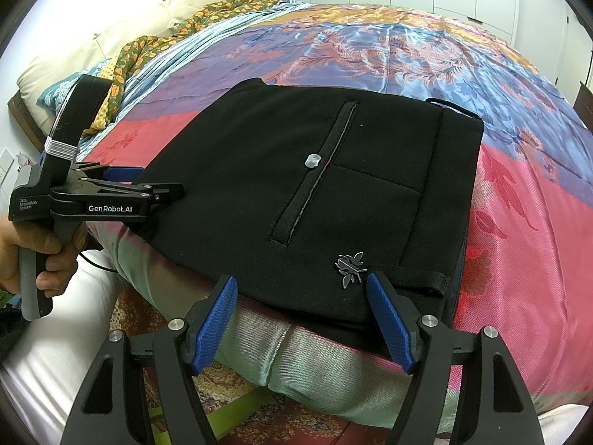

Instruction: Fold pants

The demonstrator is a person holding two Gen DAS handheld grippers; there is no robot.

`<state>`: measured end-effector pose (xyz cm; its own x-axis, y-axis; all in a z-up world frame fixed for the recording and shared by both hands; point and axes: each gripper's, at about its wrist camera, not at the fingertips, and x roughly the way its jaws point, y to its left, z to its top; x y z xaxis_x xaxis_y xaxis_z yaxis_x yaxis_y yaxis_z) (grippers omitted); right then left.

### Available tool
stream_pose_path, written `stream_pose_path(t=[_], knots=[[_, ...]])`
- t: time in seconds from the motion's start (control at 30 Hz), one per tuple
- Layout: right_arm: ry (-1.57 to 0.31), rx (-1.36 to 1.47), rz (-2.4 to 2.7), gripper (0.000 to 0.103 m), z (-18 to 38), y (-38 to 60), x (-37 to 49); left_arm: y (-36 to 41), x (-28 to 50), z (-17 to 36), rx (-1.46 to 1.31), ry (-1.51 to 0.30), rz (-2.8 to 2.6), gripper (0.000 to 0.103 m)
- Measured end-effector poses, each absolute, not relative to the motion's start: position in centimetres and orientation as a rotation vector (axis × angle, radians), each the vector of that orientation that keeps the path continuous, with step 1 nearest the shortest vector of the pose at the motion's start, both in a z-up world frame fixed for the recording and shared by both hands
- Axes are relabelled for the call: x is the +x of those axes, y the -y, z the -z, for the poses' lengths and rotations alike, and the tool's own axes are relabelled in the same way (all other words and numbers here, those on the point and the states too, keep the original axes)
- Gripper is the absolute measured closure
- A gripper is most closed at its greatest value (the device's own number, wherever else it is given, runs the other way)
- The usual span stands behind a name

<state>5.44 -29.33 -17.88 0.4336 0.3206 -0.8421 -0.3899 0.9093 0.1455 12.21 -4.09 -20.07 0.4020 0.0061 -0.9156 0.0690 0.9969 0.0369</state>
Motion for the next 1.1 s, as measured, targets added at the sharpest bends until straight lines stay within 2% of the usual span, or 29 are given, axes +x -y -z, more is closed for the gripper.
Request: stream_pose_path(t=[0.2, 0.3, 0.4, 0.53, 0.8, 0.9, 0.93, 0.97, 1.0, 1.03, 1.1], knots=[[-1.067, -0.036, -0.469, 0.03, 16.2, 29.8, 6.2, 1.8, 12.8, 17.7, -0.014, -1.203, 0.14, 0.02], [-1.044, 0.202, -0.491, 0.03, 13.0, 34.2, 7.7, -2.6, 12.9, 15.1, -0.122, -1.142, 0.131, 0.019], [-1.001, 0.424, -0.429, 0.03, 11.8, 40.4, 9.4, -6.5, 13.5, 15.7, -0.202, -1.165, 0.082, 0.019], [-1.129, 0.558, -0.422, 0.03, 15.6, 44.0, 11.8, -7.2, 13.7, 18.5, -0.302, -1.247, 0.147, 0.02], [-1.302, 0.683, -0.531, 0.03, 22.4, 42.0, 15.4, -2.1, 16.0, 21.9, -0.439, -1.311, 0.353, 0.015], [-1.333, 0.681, -0.61, 0.023, 22.9, 39.9, 16.0, -0.1, 17.1, 22.3, -0.433, -1.34, 0.417, 0.016], [-1.345, 0.628, -0.62, 0.023, 23.0, 39.1, 16.3, 0.8, 17.4, 22.4, -0.423, -1.349, 0.443, 0.028], [-1.355, 0.584, -0.623, 0.024, 23.3, 38.5, 16.5, 1.9, 17.4, 22.2, -0.388, -1.347, 0.446, 0.033], [-1.358, 0.565, -0.62, 0.029, 23.6, 38.2, 16.5, 2.2, 17.4, 21.8, -0.335, -1.34, 0.421, 0.046], [-1.357, 0.553, -0.607, 0.033, 23.4, 37.9, 16.6, 2.4, 17.1, 21.0, -0.29, -1.325, 0.414, 0.068], [-1.322, 0.535, -0.622, 0.056, 22.1, 37.5, 16.7, 2.6, 17.0, 18.9, -0.263, -1.292, 0.418, 0.076]])
